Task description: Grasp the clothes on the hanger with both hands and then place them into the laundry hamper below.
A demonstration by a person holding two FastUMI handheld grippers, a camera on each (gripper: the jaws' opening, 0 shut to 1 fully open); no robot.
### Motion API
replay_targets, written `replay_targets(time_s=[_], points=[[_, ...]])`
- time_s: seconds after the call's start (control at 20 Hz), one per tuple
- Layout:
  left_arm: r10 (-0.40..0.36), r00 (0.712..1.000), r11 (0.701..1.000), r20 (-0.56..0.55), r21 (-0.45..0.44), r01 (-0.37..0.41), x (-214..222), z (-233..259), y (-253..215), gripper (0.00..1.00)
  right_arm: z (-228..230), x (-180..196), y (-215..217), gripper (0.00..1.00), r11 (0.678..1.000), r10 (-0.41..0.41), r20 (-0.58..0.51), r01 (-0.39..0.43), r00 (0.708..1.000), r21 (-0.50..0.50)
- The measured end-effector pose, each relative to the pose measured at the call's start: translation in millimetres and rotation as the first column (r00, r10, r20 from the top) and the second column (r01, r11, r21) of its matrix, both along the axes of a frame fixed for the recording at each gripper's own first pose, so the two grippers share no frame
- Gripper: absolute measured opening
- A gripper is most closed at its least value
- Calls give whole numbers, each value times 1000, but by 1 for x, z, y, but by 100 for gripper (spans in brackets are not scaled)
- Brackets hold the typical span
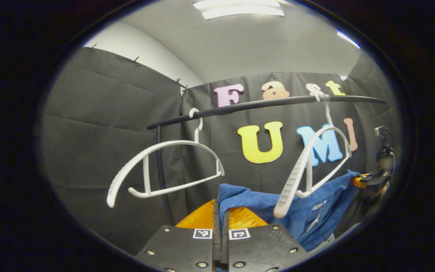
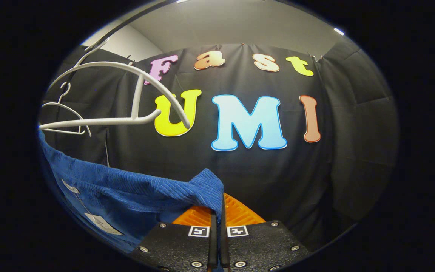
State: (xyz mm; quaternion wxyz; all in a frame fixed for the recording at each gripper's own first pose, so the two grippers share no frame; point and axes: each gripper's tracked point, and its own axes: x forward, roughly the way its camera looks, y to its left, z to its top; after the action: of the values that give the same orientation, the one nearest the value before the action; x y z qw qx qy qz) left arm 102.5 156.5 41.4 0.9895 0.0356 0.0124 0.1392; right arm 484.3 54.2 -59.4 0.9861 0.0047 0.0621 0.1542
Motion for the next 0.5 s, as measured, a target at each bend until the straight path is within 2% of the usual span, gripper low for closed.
replay_targets(time_s=[0.2, 0.5], points=[[-36, 999, 999, 35, -19, 37, -24, 10, -11, 1, 13, -40, 1, 3, 1000, 14, 4, -14, 1000, 14], [-111, 988, 991, 105, -61, 118, -55, 38, -31, 1, 53, -110, 0, 3, 999, 51, 68, -52, 996, 15]])
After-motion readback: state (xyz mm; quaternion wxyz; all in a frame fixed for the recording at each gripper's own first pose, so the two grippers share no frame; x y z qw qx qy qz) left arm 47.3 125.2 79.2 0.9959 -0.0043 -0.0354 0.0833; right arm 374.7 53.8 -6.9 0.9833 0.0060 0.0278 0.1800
